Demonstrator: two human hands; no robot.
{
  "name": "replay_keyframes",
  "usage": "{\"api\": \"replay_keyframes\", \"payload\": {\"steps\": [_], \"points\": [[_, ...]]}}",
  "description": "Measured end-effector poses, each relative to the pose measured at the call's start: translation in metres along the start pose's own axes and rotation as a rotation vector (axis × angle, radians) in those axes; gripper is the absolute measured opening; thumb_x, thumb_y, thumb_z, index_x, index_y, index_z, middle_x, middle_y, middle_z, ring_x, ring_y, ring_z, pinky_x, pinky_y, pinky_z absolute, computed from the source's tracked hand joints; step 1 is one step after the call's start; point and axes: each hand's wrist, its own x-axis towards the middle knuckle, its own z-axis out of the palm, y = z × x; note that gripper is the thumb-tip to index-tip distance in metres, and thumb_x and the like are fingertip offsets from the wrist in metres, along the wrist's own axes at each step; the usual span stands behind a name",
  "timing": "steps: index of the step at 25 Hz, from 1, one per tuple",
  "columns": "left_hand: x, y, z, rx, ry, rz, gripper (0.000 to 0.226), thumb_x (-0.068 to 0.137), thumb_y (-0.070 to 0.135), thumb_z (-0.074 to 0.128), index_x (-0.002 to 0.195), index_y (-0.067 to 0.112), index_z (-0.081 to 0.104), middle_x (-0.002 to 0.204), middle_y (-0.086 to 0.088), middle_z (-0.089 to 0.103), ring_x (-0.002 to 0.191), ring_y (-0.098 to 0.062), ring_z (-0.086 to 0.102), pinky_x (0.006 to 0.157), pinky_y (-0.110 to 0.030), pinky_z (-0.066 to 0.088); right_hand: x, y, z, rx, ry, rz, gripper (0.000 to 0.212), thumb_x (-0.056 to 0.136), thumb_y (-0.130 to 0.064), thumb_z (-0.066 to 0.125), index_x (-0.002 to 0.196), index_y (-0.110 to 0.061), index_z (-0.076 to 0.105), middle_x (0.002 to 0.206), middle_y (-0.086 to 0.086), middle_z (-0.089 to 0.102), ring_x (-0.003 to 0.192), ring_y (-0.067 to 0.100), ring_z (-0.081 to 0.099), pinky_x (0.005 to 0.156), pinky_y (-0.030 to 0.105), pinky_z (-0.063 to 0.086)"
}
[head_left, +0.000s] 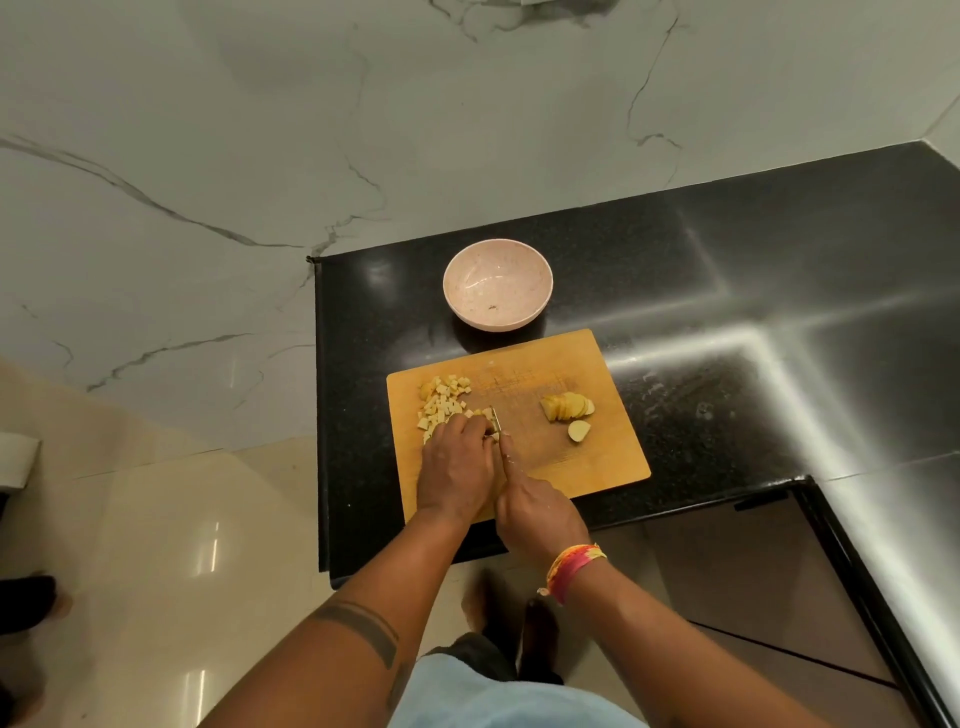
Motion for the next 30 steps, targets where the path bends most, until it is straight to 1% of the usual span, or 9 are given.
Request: {"api": "replay_keyframes", "payload": {"steps": [4,6,8,13,15,17,22,26,30], "points": [[0.006,-0.008,-0.015,-0.037,-0.071,0.009,0.022,0.103,0.03,0.051,0.121,0.023,0.063,0.117,0.004,0.06,0.11,-0.017,0.054,0.098,-0.037,0.047,-0.011,0.004,-0.019,0.031,0.045,0.067,0.078,0.098,-0.023,0.039,0.162,-0.035,-0.004,0.073,0.003,0.062,0.062,0.025,0.058,0.059,0.042,0.05],[0.011,0.003,-0.016,-0.103,-0.103,0.04,0.02,0.102,0.028,0.052,0.118,0.021,0.064,0.116,0.002,0.06,0.109,-0.018,0.054,0.096,-0.036,0.049,-0.014,0.014,-0.031,0.034,0.038,0.101,0.079,0.098,-0.023,0.04,0.161,-0.038,-0.005,0.07,0.002,0.059,0.06,0.023,0.057,0.059,0.042,0.048],[0.013,0.02,-0.014,-0.171,-0.131,0.08,0.02,0.102,0.025,0.054,0.117,0.02,0.066,0.117,0.001,0.06,0.109,-0.018,0.055,0.094,-0.034,0.05,-0.018,0.02,-0.04,0.028,0.09,0.125,0.08,0.098,-0.021,0.042,0.162,-0.038,-0.003,0.067,0.003,0.059,0.058,0.024,0.056,0.057,0.042,0.045],[0.025,0.048,-0.002,-0.294,-0.175,0.058,0.025,0.101,0.022,0.057,0.125,0.018,0.065,0.124,-0.002,0.06,0.111,-0.021,0.059,0.096,-0.037,0.051,-0.017,0.026,-0.055,0.057,0.143,0.129,0.077,0.099,-0.022,0.041,0.163,-0.035,0.001,0.068,0.005,0.06,0.06,0.026,0.057,0.058,0.046,0.047],[0.031,0.058,-0.001,-0.313,-0.179,0.034,0.031,0.1,0.021,0.059,0.13,0.018,0.062,0.128,-0.002,0.058,0.114,-0.021,0.058,0.097,-0.038,0.05,-0.015,0.032,-0.064,0.047,0.149,0.133,0.076,0.099,-0.022,0.041,0.163,-0.034,0.002,0.069,0.005,0.059,0.06,0.026,0.056,0.055,0.042,0.044],[0.035,0.067,0.003,-0.333,-0.186,-0.012,0.034,0.098,0.019,0.06,0.133,0.02,0.06,0.13,-0.002,0.056,0.115,-0.022,0.057,0.097,-0.037,0.049,-0.012,0.04,-0.074,0.033,0.129,0.127,0.075,0.1,-0.022,0.04,0.163,-0.034,0.002,0.07,0.005,0.058,0.059,0.026,0.054,0.054,0.04,0.042],[0.045,0.079,0.019,-0.351,-0.177,-0.11,0.034,0.093,0.014,0.064,0.126,0.022,0.063,0.126,0.002,0.056,0.112,-0.019,0.057,0.093,-0.028,0.045,0.0,0.057,-0.088,-0.027,0.032,0.035,0.073,0.1,-0.025,0.037,0.163,-0.036,0.001,0.072,0.005,0.06,0.059,0.024,0.056,0.056,0.045,0.049],[0.042,0.089,0.025,-0.361,-0.082,-0.246,0.028,0.091,0.012,0.069,0.116,0.024,0.068,0.118,0.006,0.063,0.104,-0.016,0.063,0.095,-0.036,0.054,0.001,0.078,-0.098,-0.067,-0.066,-0.068,0.076,0.099,-0.022,0.038,0.163,-0.034,-0.002,0.068,0.003,0.059,0.055,0.021,0.054,0.048,0.034,0.035],[0.042,0.093,0.02,-0.342,-0.074,-0.258,0.029,0.091,0.014,0.071,0.118,0.025,0.07,0.119,0.007,0.065,0.105,-0.014,0.063,0.096,-0.032,0.053,-0.003,0.085,-0.1,-0.068,-0.048,-0.11,0.076,0.1,-0.022,0.04,0.163,-0.033,-0.001,0.066,0.002,0.057,0.052,0.019,0.051,0.046,0.033,0.03]]}}
